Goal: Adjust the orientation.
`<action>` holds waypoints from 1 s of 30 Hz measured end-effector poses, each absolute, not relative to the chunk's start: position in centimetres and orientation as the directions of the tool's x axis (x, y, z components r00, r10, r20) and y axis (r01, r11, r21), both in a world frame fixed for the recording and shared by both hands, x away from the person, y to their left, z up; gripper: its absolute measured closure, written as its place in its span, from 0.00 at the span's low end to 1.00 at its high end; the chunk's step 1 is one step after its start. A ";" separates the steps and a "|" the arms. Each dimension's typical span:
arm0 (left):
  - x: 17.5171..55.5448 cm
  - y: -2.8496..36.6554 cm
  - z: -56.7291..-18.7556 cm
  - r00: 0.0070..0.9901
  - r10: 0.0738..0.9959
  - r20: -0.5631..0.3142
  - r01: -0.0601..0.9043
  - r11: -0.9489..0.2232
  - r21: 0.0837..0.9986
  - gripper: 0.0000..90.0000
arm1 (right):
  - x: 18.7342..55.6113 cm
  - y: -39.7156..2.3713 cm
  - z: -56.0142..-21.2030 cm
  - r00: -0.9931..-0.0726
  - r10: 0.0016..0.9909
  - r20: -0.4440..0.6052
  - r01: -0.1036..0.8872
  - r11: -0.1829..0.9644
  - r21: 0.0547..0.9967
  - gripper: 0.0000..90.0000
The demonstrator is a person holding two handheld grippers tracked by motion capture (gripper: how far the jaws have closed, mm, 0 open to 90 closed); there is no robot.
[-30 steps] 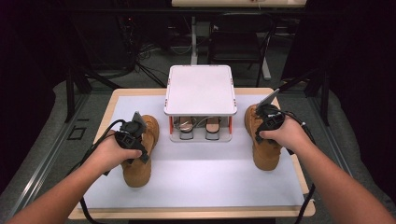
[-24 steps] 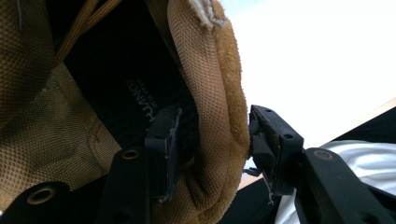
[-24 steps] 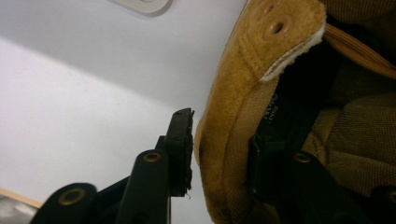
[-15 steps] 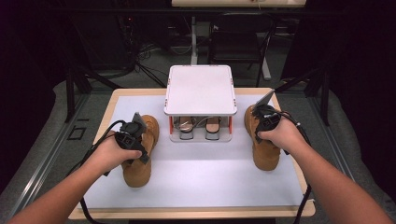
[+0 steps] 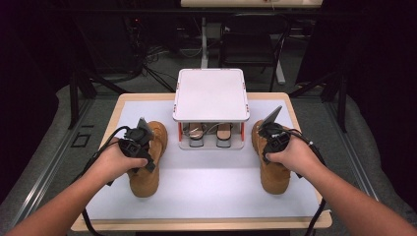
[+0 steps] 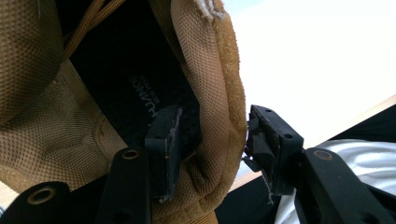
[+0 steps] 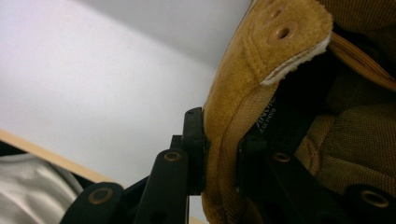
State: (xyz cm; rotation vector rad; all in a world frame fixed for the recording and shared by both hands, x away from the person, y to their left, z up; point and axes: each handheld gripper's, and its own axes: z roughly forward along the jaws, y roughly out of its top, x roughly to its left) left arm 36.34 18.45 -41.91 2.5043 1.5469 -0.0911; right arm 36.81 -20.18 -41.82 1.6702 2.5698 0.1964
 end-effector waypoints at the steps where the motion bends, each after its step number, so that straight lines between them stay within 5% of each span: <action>1: 36.3 18.5 -41.9 0.453 0.878 -0.155 0.890 -0.435 0.133 0.60 | 36.6 -20.1 -41.7 -0.416 0.909 0.012 0.901 0.411 0.140 0.87; 12: 36.2 18.6 -41.7 0.451 0.880 -0.150 0.891 -0.434 0.135 0.60 | 35.6 -19.9 -41.9 -0.419 0.907 0.043 0.902 0.410 0.137 0.86; 30: 36.1 19.6 -39.4 0.450 0.883 -0.129 0.889 -0.430 0.160 0.60 | 35.2 -20.7 -39.0 -0.441 0.895 0.071 0.882 0.418 0.219 0.68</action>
